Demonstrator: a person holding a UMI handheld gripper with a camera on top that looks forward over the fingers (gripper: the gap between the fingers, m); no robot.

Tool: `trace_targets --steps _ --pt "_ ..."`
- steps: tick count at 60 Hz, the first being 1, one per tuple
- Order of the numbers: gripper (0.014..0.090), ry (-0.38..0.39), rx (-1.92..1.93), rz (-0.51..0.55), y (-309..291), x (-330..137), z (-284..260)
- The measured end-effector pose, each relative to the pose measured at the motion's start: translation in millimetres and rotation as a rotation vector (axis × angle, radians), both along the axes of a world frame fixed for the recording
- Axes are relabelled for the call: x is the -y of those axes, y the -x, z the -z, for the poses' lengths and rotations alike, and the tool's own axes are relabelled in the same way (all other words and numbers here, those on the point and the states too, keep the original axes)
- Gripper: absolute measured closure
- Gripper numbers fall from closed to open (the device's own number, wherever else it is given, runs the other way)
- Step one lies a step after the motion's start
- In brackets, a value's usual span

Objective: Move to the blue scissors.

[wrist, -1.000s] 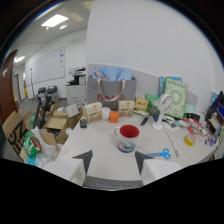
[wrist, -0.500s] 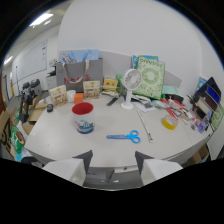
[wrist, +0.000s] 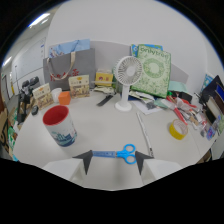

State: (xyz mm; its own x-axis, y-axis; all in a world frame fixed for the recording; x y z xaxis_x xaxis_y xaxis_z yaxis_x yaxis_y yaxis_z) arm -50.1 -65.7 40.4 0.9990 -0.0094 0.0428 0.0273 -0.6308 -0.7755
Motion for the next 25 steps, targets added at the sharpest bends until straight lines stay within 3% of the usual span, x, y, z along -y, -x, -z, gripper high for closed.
trace_targets --steps 25 --pt "0.0209 0.029 -0.012 -0.015 -6.5 -19.1 9.1"
